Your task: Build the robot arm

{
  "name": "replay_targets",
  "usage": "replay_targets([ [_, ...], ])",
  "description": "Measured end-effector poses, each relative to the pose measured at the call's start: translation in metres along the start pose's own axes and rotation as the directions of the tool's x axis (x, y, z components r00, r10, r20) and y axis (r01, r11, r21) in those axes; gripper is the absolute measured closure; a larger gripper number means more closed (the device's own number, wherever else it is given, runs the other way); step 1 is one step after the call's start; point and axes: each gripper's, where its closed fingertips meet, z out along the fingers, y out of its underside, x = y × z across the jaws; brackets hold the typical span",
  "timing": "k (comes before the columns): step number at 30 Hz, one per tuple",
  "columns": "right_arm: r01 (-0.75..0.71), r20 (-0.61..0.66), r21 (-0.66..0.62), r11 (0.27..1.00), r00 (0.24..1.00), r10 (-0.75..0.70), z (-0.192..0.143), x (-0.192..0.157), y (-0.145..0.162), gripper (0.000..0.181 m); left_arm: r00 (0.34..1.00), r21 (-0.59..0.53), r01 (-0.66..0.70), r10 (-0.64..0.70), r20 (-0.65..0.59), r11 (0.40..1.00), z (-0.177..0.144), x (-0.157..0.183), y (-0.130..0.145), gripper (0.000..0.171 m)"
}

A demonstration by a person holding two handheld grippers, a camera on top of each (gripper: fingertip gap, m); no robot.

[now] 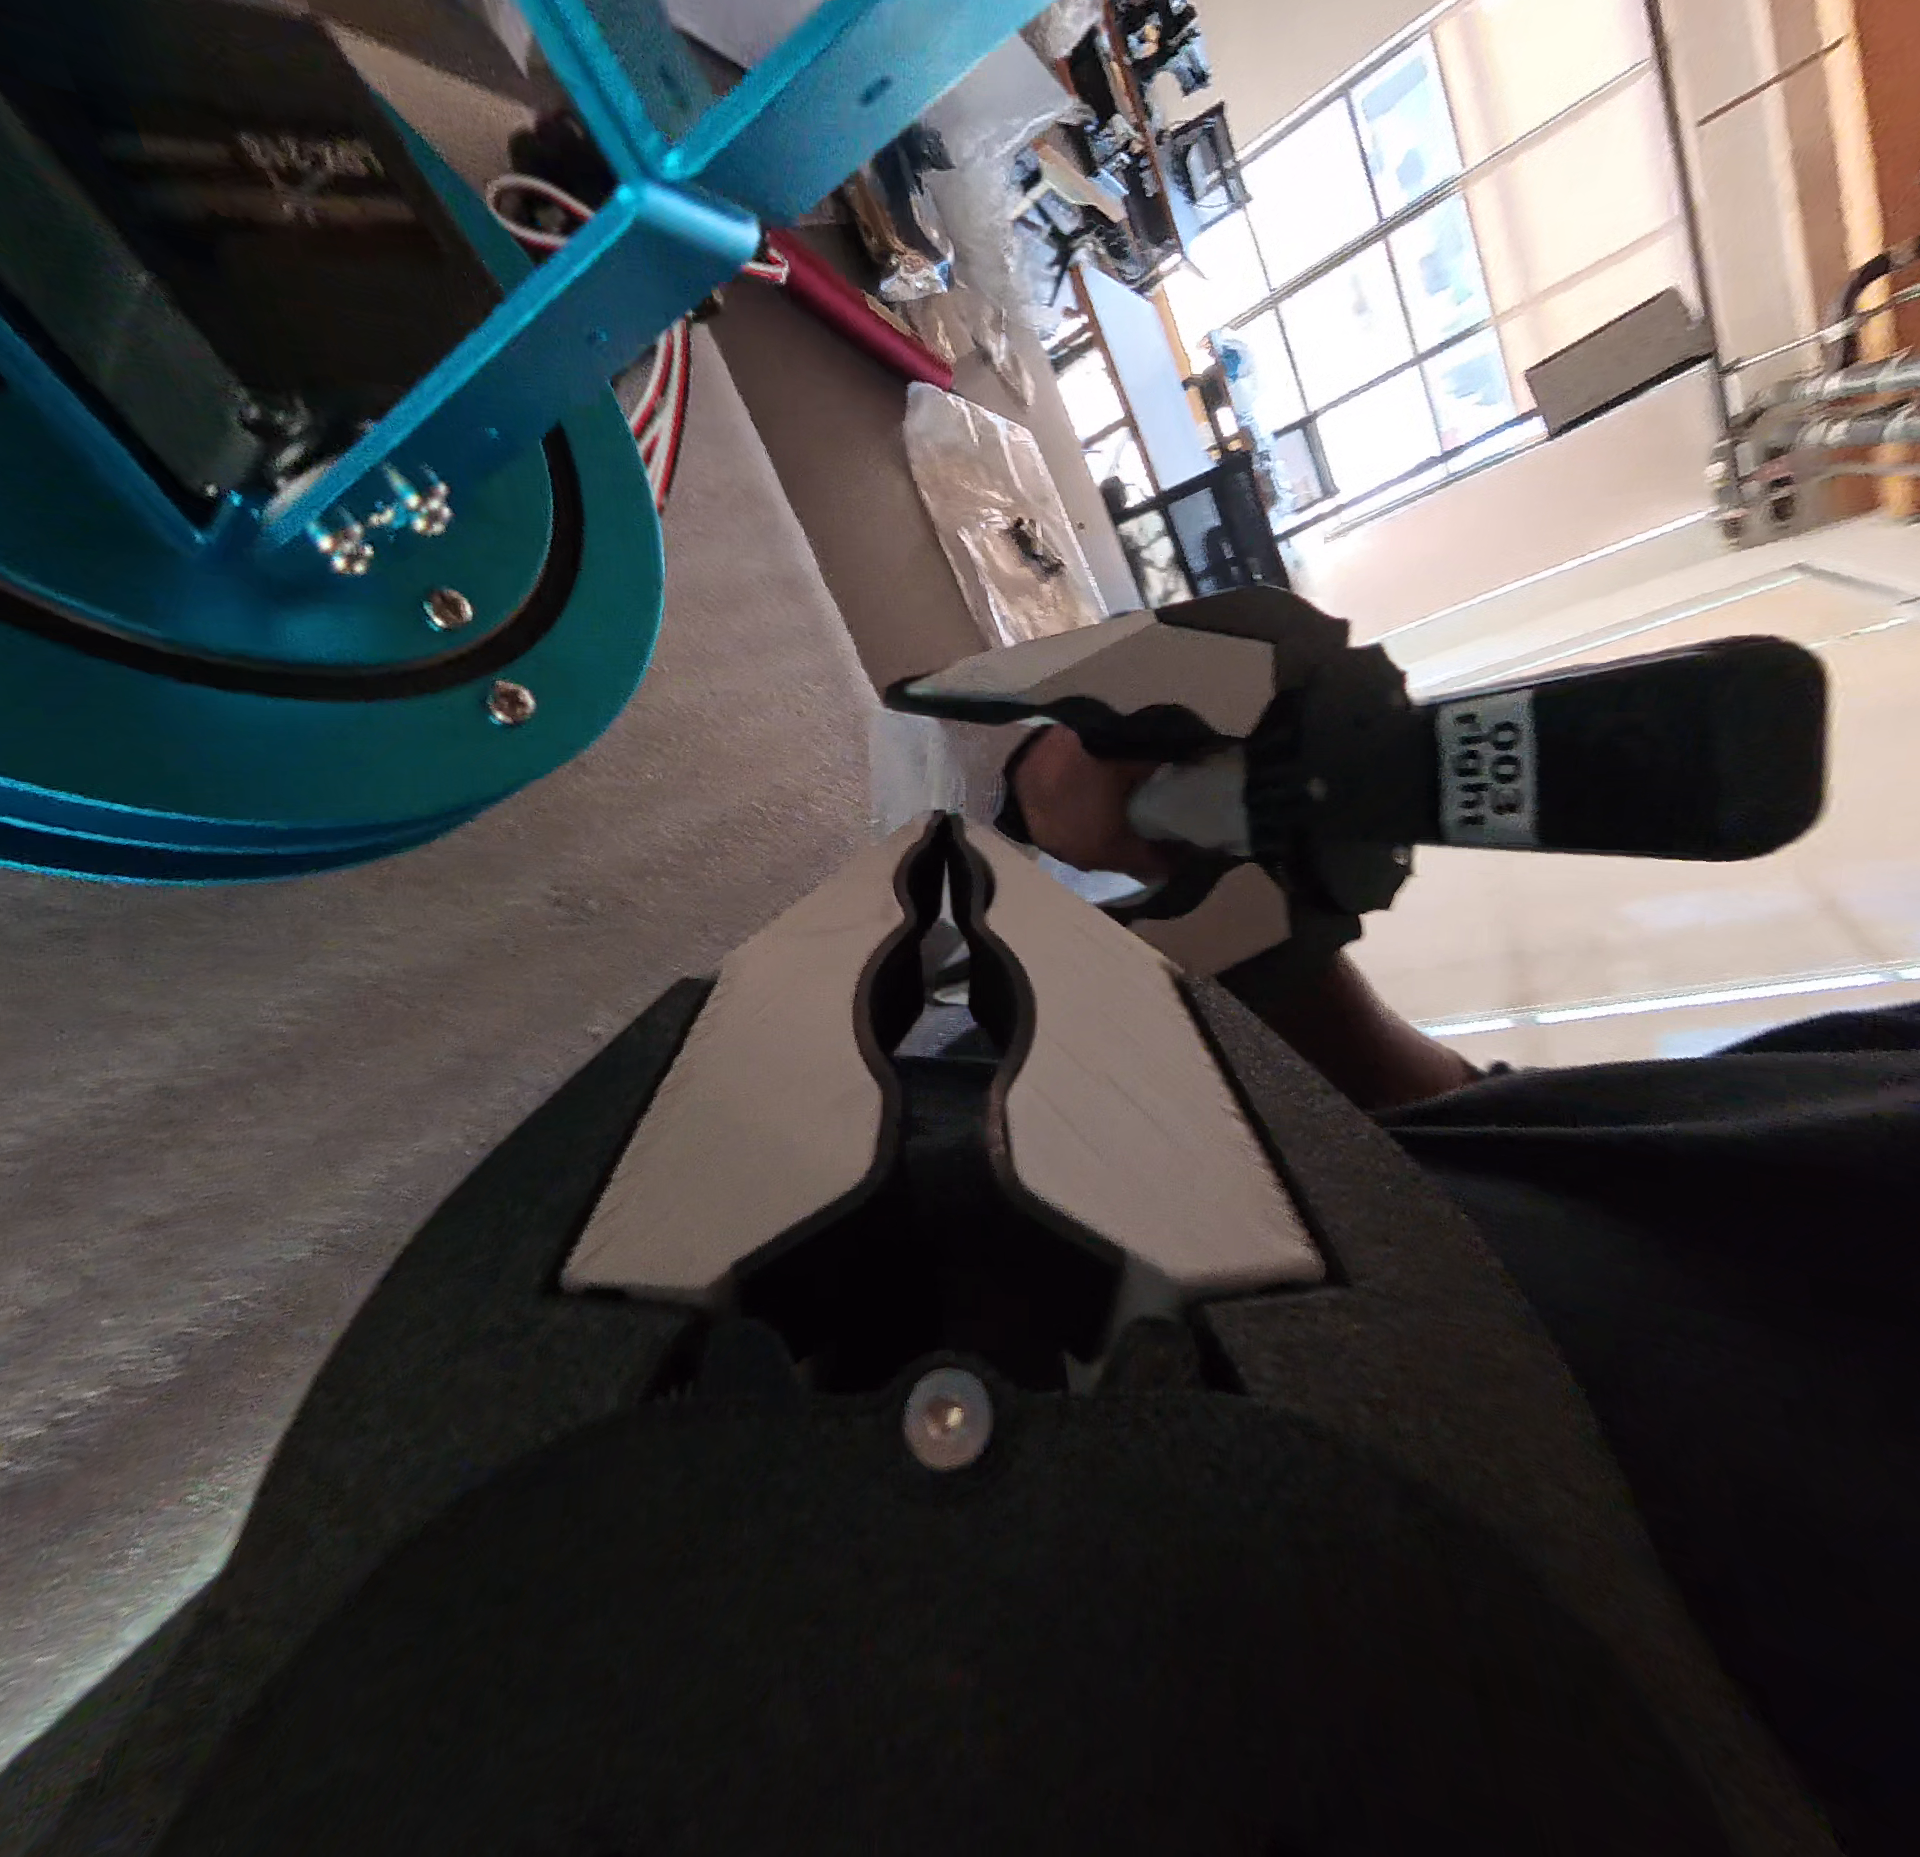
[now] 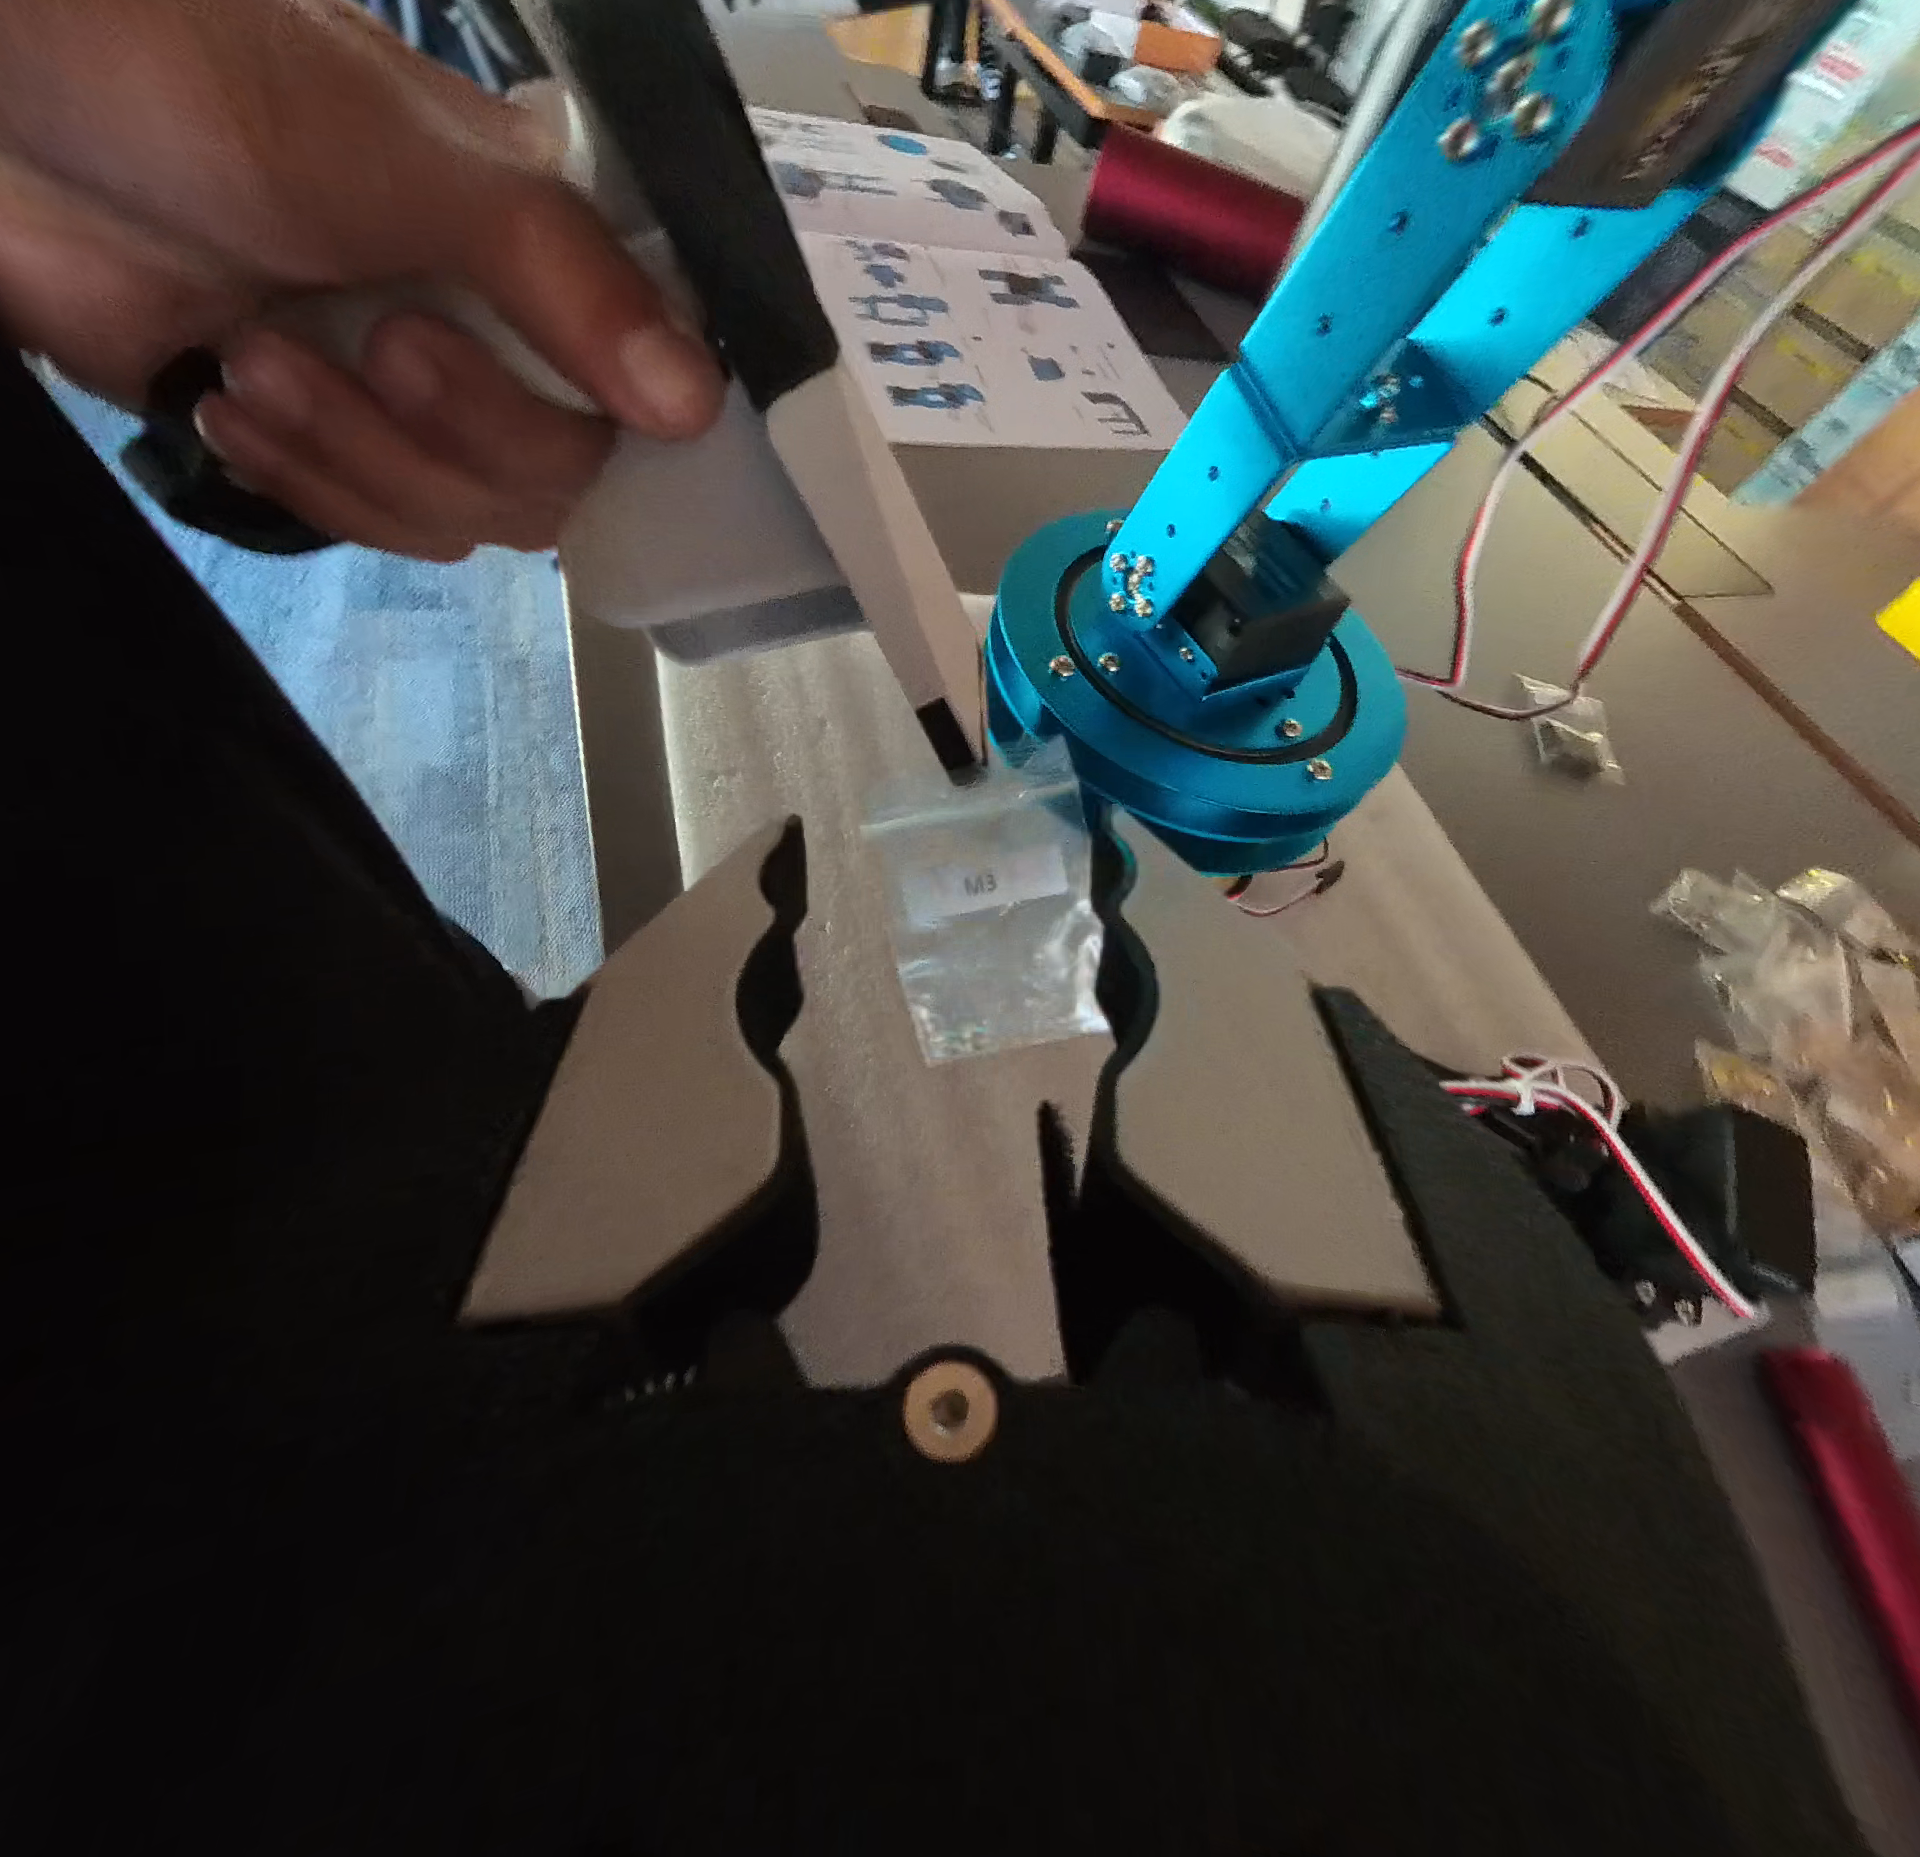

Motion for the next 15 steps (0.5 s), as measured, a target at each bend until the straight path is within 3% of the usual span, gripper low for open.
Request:
replay_targets([
  [7, 0.049, 0.099, -0.003, 0.999, 0.994, -0.049, 0.0038, -0.0049, -0.0006, 0.140, 0.990, -0.033, 0.124, -0.126, -0.065, 0.992, -0.0021, -0.0009, 0.0065, 0.171],
  [11, 0.008, 0.134, 0.037, 0.999, 0.991, -0.013, -0.0014, -0.0065, -0.0066, 0.161, 0.997, -0.041, 0.073, -0.075, -0.032, 0.996, -0.0058, -0.0042, 0.0059, 0.171],
  [15, -0.001, 0.139, 0.047, 0.999, 0.990, -0.005, -0.0008, -0.0056, -0.0070, 0.156, 0.999, -0.076, 0.022, -0.025, -0.033, 0.997, -0.0069, -0.0019, 0.0068, 0.171],
])
